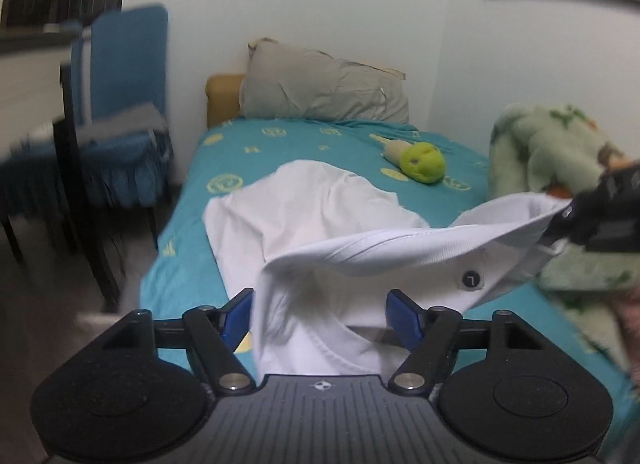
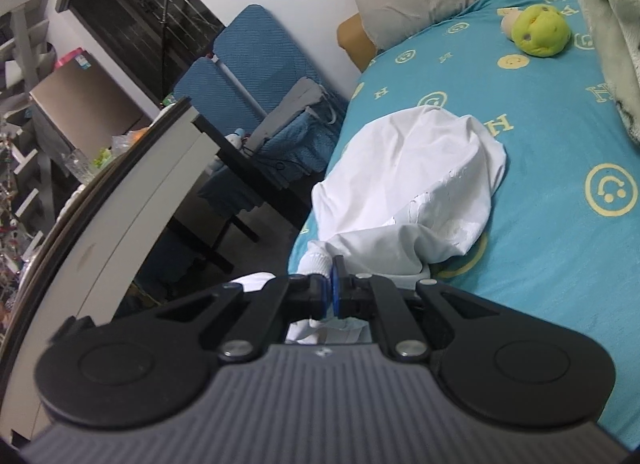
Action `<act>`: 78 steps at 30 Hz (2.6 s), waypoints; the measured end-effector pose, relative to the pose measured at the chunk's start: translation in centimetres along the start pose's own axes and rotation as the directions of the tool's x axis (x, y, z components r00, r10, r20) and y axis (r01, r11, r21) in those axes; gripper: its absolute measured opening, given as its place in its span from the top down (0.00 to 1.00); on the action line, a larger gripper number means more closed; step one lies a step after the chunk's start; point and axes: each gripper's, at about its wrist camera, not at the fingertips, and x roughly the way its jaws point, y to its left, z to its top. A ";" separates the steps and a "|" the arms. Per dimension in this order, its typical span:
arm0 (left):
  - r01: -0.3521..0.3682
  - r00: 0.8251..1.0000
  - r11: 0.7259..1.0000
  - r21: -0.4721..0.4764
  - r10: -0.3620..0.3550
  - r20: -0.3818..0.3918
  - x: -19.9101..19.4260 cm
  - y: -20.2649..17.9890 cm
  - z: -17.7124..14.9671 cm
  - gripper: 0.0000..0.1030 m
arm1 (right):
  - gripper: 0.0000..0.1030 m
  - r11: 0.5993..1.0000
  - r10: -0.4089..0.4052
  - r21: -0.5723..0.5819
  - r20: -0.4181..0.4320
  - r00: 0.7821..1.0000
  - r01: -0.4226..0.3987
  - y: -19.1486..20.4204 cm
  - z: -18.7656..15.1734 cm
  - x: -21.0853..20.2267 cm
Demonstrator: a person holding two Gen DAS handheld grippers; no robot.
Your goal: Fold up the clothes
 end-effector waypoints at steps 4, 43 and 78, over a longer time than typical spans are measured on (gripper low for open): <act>-0.173 0.980 0.985 -0.020 0.174 0.092 0.4 -0.6 0.1 0.29 | 0.95 0.998 -0.028 -0.055 0.015 0.999 0.029 0.7 -0.5 -0.2; -0.355 0.879 0.912 -0.207 0.401 0.258 -8.5 -0.9 1.2 0.20 | 0.28 0.844 -0.463 -0.243 0.123 0.878 0.479 0.3 -2.3 3.4; -0.247 0.729 0.897 -0.366 0.421 0.540 -15.8 1.1 9.2 0.16 | 0.29 0.833 -0.311 -0.166 0.650 0.694 0.528 9.3 6.2 -8.3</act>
